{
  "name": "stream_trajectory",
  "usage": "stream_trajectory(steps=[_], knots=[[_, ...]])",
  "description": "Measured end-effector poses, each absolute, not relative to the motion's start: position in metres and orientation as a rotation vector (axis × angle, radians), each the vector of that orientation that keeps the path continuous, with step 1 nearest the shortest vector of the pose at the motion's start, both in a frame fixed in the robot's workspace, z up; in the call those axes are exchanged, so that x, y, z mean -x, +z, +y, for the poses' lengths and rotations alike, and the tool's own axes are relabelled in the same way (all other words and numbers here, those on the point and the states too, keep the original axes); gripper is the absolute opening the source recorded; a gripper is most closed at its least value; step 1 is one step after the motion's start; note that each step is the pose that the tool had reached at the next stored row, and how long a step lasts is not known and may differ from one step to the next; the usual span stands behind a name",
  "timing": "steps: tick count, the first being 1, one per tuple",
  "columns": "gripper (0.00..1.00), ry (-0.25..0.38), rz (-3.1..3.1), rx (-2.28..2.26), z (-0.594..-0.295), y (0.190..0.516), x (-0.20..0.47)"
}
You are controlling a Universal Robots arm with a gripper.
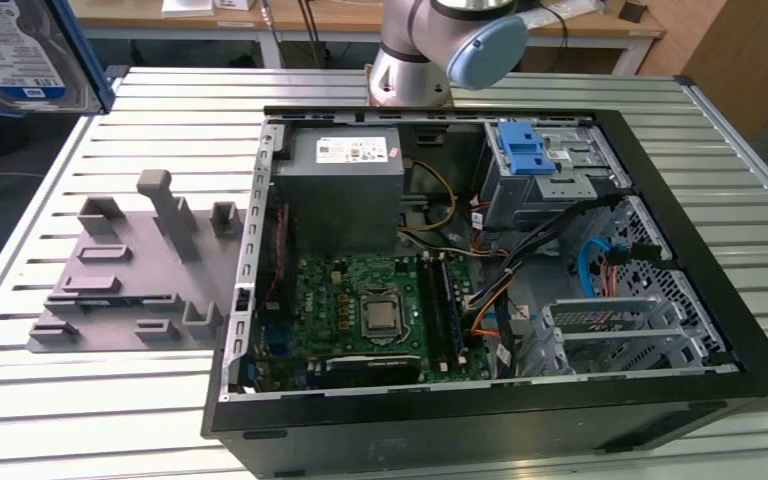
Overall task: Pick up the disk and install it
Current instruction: 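Pick up the disk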
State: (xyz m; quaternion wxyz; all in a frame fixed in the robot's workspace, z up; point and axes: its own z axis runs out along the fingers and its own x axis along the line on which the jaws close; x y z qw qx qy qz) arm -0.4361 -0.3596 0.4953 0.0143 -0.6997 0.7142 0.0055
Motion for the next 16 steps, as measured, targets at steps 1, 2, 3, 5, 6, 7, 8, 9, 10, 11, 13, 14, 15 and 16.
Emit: stream_trajectory(steps=[1, 2, 3, 5, 6, 7, 8, 9, 10, 11, 13, 14, 15, 16], knots=[[0.36, 0.017, 2.224, 2.179, -0.361, 0.495, 0.436], [0.36, 0.016, 2.224, 2.179, -0.362, 0.495, 0.436], [0.36, 0.016, 2.224, 2.179, -0.364, 0.495, 0.436], [0.36, 0.016, 2.224, 2.179, -0.366, 0.495, 0.436], [0.36, 0.016, 2.224, 2.179, -0.368, 0.495, 0.435], [0.36, 0.016, 2.224, 2.179, -0.369, 0.495, 0.435], [0.36, 0.015, 2.224, 2.179, -0.370, 0.495, 0.434], [0.36, 0.015, 2.225, 2.179, -0.371, 0.495, 0.434], [0.36, 0.014, 2.225, 2.180, -0.371, 0.495, 0.433], [0.36, 0.014, 2.225, 2.180, -0.372, 0.495, 0.432], [0.36, 0.014, 2.225, 2.180, -0.373, 0.495, 0.430], [0.36, 0.014, 2.225, 2.180, -0.373, 0.495, 0.427], [0.36, 0.014, 2.225, 2.180, -0.373, 0.495, 0.424], [0.36, 0.015, 2.226, 2.180, -0.373, 0.495, 0.420]])
